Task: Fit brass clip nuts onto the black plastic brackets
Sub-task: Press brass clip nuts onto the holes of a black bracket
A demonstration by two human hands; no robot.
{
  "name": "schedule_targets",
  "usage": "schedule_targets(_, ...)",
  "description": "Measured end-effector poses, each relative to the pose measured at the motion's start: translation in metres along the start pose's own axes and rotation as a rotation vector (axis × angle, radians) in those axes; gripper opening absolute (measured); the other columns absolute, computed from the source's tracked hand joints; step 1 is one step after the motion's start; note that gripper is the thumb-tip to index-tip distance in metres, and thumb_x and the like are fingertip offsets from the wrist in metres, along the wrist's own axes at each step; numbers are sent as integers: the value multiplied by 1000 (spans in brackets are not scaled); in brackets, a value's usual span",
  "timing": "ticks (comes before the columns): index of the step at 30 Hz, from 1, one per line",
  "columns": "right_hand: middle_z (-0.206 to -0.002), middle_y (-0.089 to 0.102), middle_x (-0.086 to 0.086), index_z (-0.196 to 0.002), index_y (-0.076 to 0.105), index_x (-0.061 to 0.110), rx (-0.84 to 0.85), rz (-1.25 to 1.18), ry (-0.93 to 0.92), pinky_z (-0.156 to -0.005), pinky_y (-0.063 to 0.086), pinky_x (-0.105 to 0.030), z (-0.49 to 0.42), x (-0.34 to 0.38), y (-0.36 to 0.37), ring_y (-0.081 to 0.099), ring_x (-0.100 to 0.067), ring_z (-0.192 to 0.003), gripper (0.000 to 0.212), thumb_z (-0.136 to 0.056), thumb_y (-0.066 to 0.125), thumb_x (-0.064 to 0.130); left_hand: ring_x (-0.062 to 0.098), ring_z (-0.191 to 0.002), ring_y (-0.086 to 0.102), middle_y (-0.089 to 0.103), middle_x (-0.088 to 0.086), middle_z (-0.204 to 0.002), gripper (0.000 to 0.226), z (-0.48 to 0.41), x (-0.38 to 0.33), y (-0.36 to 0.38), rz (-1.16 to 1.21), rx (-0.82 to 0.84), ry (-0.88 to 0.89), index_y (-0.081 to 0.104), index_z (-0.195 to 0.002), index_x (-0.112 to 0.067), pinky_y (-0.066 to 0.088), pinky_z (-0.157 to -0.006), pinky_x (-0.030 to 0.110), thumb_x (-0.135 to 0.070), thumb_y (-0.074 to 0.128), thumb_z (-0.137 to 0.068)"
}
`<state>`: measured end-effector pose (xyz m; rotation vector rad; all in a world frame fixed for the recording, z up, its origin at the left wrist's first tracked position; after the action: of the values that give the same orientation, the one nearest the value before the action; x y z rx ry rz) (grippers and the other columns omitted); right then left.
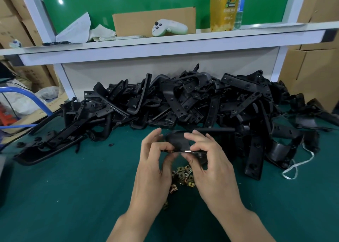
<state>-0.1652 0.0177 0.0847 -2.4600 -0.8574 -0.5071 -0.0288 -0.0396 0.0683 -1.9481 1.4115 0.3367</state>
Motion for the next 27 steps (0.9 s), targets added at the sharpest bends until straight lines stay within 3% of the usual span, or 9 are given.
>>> schedule_targets(2,-137,52,24,-102,47,29,17,9,30,-107,41,-23,0,-1,1,45,6,-132,16,-92,60,27,-10,-115,53,46,-18,-138,40,0,2,-1,-19,-10,-21,51,-100,-37,40,-80,0,-3,69,-89)
schedule_targets(5,-141,52,20,-96,44,30,4,83,32,-93,51,-29,1,-2,-2,57,-10,-123,32,-87,70,14,-6,-106,57,46,-25,-136,49,-1,2,-2,-24,-22,-30,49,-98,-45,43,-77,3,-2,69,-87)
schedule_targets(9,-139,56,10,-95,45,24,-13,137,-52,-98,45,-23,1,3,-3,56,-12,-120,34,-82,71,7,-4,-106,56,45,-24,-137,62,0,1,-2,-19,-25,-14,44,-101,-54,41,-79,4,1,70,-87)
schedule_targets(14,-138,56,2,-96,47,21,-20,182,-174,-112,38,-36,4,7,-1,45,-15,-138,49,-74,79,-8,-2,-108,55,44,-24,-138,62,2,5,-2,-10,-28,-2,44,-106,-51,41,-81,4,1,70,-86)
schedule_targets(16,-135,59,-1,-98,49,20,-37,223,-232,-119,30,-40,4,11,-2,42,-17,-141,44,-77,79,-3,0,-107,55,44,-25,-138,57,1,4,-2,-13,-33,11,43,-109,-52,41,-83,6,-5,69,-88)
schedule_targets(19,-124,67,2,-104,51,20,-75,240,-276,-123,23,-43,4,16,-5,48,-16,-138,28,-90,73,12,8,-109,56,47,-24,-134,34,0,1,-2,15,-19,29,44,-117,-53,42,-87,9,-31,59,-96)
schedule_targets(22,-109,71,8,-109,52,19,-72,161,-224,-123,22,-36,0,14,-8,55,-3,-128,23,-94,63,32,11,-105,55,49,-23,-118,31,2,0,1,-12,7,53,44,-132,-43,41,-86,10,-39,47,-101)
schedule_targets(24,-103,64,22,-110,52,21,-67,95,-111,-120,24,-22,-2,8,-10,51,4,-124,29,-91,63,40,11,-100,53,48,-23,-110,34,2,0,2,-30,27,49,42,-136,-42,40,-83,10,-45,41,-103)
schedule_targets(27,-101,52,50,-110,51,33,-31,-1,76,-106,37,-13,-1,-2,-9,51,-5,-122,33,-84,63,50,8,-99,51,46,-27,-108,36,3,1,3,-37,42,28,39,-138,-46,39,-83,8,-54,33,-103)
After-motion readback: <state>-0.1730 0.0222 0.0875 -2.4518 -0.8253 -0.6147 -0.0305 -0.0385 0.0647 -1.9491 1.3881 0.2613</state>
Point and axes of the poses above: each hand's wrist, its own z-axis away from the middle knuckle, its own y-axis out of the palm, x = y × z, the point moved 9 cm from there along -z, towards the middle knuckle
